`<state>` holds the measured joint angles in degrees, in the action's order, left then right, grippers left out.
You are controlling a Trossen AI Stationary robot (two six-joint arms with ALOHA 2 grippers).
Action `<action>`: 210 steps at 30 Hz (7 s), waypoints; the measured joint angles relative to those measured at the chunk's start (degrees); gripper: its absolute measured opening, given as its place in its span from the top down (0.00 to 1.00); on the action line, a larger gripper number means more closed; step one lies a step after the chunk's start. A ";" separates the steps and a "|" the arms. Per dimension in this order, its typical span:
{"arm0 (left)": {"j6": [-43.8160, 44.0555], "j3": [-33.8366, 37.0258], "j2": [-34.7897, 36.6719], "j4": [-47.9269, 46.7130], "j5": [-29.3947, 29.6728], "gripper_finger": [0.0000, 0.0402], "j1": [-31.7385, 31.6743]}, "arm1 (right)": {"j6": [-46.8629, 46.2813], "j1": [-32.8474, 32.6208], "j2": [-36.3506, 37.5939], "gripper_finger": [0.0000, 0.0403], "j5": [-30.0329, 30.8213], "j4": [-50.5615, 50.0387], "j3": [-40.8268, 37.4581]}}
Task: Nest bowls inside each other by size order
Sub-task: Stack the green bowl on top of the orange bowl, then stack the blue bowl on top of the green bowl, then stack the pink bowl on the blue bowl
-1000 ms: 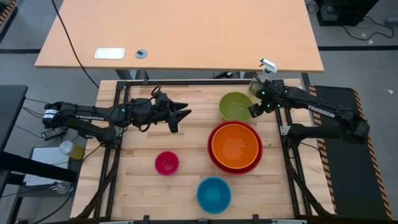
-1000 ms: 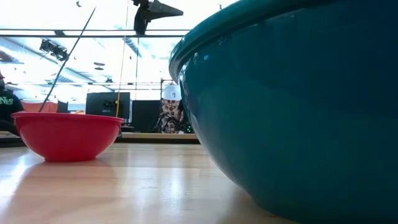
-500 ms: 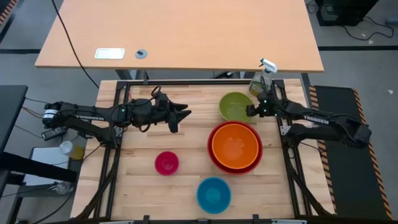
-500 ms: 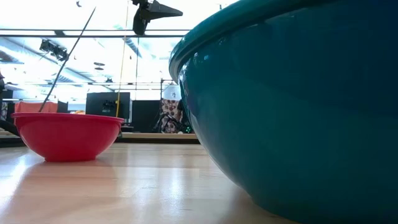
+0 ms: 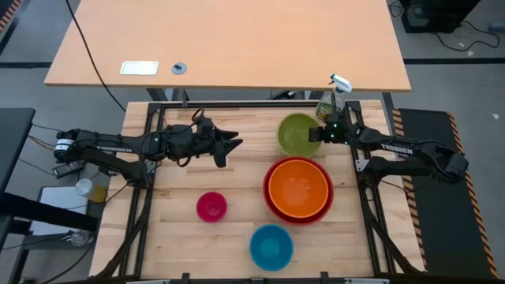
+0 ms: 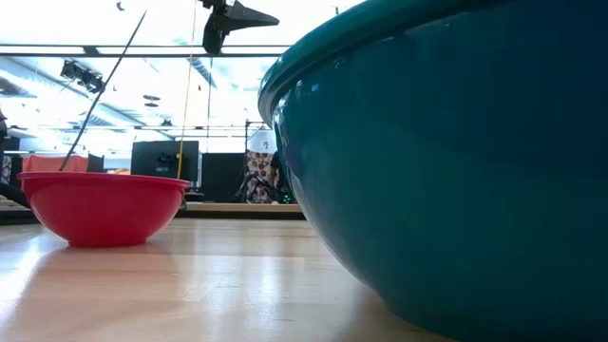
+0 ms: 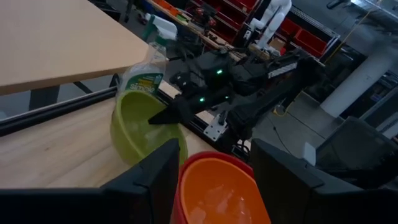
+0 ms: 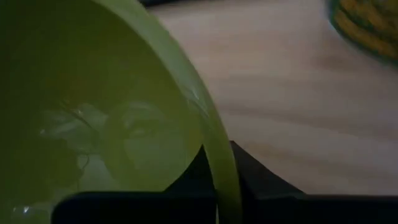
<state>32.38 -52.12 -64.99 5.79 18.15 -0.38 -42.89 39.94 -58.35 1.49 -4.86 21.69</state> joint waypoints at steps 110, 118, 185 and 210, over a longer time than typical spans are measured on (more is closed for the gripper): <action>24.74 -30.32 -36.24 -24.81 -1.22 0.97 15.33 | 15.71 -38.64 -2.80 0.40 17.43 -59.15 37.55; 23.48 -30.66 -39.59 -15.99 -8.27 0.97 5.53 | 11.68 -38.61 0.96 0.40 17.51 -61.38 38.04; -1.57 7.97 -11.84 -42.44 -20.13 0.62 9.19 | 4.09 -43.05 4.12 0.40 13.82 -56.49 38.04; 6.41 11.34 -10.50 -35.14 -25.43 0.94 6.24 | 4.44 -43.26 1.60 0.40 12.74 -52.90 38.02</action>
<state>38.79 -40.77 -75.49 -29.35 -7.28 5.87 -38.46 -3.31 -56.75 14.23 -57.75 59.70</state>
